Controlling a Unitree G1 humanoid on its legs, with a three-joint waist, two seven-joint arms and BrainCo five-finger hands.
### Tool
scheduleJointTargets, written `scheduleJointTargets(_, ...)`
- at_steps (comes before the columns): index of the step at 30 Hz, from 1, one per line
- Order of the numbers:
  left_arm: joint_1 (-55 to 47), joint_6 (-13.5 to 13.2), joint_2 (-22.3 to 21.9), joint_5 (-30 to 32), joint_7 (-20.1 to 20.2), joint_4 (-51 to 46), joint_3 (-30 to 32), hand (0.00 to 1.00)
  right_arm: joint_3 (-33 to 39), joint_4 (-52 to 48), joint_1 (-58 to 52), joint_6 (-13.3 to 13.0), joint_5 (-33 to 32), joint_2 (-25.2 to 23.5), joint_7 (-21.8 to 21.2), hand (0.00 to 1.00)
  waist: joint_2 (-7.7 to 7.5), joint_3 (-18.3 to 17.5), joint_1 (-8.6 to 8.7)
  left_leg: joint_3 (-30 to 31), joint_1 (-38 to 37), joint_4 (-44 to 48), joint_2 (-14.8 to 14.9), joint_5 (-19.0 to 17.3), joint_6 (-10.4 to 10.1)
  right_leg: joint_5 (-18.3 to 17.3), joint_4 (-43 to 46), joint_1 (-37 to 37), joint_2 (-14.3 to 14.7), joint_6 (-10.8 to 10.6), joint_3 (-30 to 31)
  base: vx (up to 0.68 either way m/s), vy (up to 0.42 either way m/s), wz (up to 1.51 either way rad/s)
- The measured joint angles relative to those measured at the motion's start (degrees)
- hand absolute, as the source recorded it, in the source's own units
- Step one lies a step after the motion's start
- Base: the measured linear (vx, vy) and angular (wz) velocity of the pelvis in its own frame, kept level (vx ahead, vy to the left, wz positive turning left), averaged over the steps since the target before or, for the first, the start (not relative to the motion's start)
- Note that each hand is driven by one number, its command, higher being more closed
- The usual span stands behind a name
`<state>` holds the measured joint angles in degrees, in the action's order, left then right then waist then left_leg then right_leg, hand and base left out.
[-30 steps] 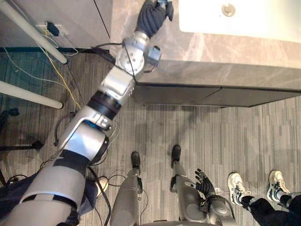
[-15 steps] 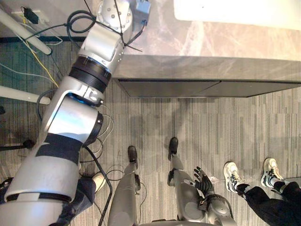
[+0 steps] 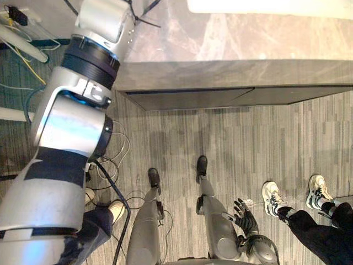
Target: Organize washtable
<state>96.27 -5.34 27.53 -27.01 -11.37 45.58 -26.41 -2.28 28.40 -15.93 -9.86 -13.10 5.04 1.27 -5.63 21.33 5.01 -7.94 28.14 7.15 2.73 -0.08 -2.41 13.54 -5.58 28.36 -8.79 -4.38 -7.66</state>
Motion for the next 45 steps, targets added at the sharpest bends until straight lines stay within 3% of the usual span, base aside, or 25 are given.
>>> scheduleJointTargets(4, 4.2, -0.4, 0.0, -2.2, -1.1, 0.0, 0.0, 1.00, 0.1, -2.2, -2.6, -0.5, -0.4, 0.1, 0.0, 0.00, 0.00, 0.6, -0.64, 0.0, 1.6, 1.0, 0.6, -0.4, -0.3, 0.1, 0.0, 1.1, 0.4, -0.2, 0.0, 0.00, -0.004, -0.02)
scheduleJointTargets(9, 7.1, -2.8, 0.0, -4.6, -3.9, 0.0, 3.4, 1.00, -1.2, -4.1, -4.8, -1.0, -0.8, 1.4, 0.0, 0.00, 0.09, 0.9, -1.41, -0.1, 3.5, 1.8, 2.6, -0.7, -0.4, 3.3, 0.0, 3.1, 2.2, -3.0, 0.2, -0.01, -0.017, -0.11)
scheduleJointTargets(16, 6.6, -3.1, 0.1, -0.6, -8.0, -0.4, 8.2, 1.00, -2.4, -5.2, -6.4, -1.5, -0.8, 2.3, -0.1, 0.00, 0.10, 0.9, -1.78, -0.1, 4.2, 2.3, 3.7, -0.8, -0.4, 4.3, 0.0, 3.7, 3.1, -2.5, 0.1, 0.00, -0.001, -0.04)
scheduleJointTargets(28, -4.5, -4.0, -2.7, 0.9, -8.8, -7.3, 9.4, 1.00, -3.3, -5.0, -6.5, -2.2, -0.9, 2.8, 0.2, 0.00, 0.39, 0.4, -2.58, 1.1, 5.8, 5.1, 5.2, -0.8, -0.9, 5.3, 0.0, 3.4, 4.4, -2.0, -0.7, 0.00, -0.004, 0.02)
scheduleJointTargets(32, -8.5, -4.1, -2.7, 4.0, -8.7, -14.1, 4.6, 1.00, -3.1, -4.3, -6.5, -2.2, -0.8, 2.1, 1.2, 0.00, 0.27, -0.1, -2.73, 1.7, 5.4, 6.5, 4.0, -0.9, -1.0, 2.2, 0.0, 1.4, 3.4, 1.3, -1.9, -0.01, -0.004, 0.23)
scheduleJointTargets(37, -13.6, -5.2, -1.7, 5.6, -8.6, -19.8, 3.8, 1.00, -2.7, -1.0, -5.6, -2.1, -0.7, 2.0, 1.3, 0.00, 0.51, -2.3, -2.76, 2.1, 4.3, 7.1, 4.2, -1.1, -1.7, 0.6, 0.0, -0.2, 3.6, 1.0, -2.6, -0.01, -0.021, 0.04)
scheduleJointTargets(45, -34.3, -8.4, 3.3, 6.1, -7.1, -37.7, 6.5, 1.00, -1.5, 6.6, -4.3, -0.9, 0.5, 1.0, 1.2, 0.00, 1.37, -7.4, -3.44, 3.4, -3.9, 4.2, 3.6, -1.0, -1.8, -0.8, 0.0, -7.5, 3.4, 1.9, -3.9, 0.03, 0.005, 0.08)
